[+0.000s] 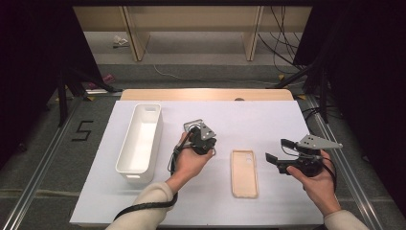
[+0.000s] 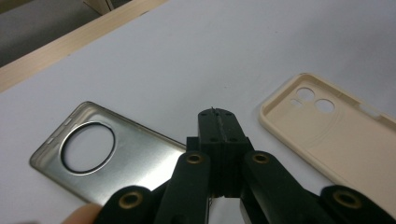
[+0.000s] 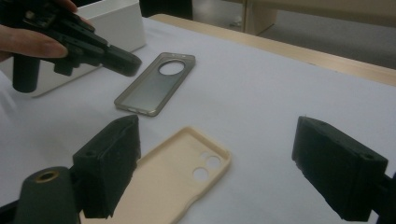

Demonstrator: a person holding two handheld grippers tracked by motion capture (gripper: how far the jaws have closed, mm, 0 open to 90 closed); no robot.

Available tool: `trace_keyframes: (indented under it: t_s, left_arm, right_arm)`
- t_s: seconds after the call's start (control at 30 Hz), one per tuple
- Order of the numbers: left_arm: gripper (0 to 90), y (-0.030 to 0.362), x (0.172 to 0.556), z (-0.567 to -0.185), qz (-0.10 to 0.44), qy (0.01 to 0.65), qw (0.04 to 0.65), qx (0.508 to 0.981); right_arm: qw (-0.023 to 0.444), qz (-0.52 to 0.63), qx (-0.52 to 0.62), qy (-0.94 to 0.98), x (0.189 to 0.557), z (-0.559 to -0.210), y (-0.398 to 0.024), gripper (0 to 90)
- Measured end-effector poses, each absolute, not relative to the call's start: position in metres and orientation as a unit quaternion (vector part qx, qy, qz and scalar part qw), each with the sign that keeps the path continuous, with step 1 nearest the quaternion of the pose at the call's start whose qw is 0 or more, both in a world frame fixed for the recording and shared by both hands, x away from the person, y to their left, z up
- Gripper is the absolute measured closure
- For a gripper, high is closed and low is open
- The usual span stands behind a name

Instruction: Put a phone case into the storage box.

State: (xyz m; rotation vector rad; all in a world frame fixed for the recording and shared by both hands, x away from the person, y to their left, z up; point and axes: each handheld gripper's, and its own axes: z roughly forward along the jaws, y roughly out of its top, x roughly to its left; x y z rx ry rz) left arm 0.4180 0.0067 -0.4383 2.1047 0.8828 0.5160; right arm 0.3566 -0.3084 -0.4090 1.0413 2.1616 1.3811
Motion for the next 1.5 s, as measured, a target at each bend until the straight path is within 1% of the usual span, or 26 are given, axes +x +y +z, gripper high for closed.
trace_keyframes:
  t_s: [0.2,0.63,0.97,1.5]
  left_arm:
    - [90.0,-0.010,0.430,-0.454,0.194,0.355,0.369,0.837]
    - [90.0,-0.019,0.444,-0.473,0.178,0.372,0.339,0.845]
    - [90.0,-0.029,0.448,-0.477,0.170,0.373,0.313,0.857]
    - [90.0,-0.024,0.441,-0.481,0.166,0.363,0.293,0.869]
  right_arm:
    - [0.184,0.491,0.371,0.766,0.357,-0.409,-0.309,16.2]
    - [0.183,0.490,0.373,0.766,0.357,-0.410,-0.309,16.2]
    - [0.182,0.490,0.376,0.765,0.357,-0.410,-0.310,16.2]
    - [0.179,0.491,0.382,0.762,0.358,-0.410,-0.312,16.2]
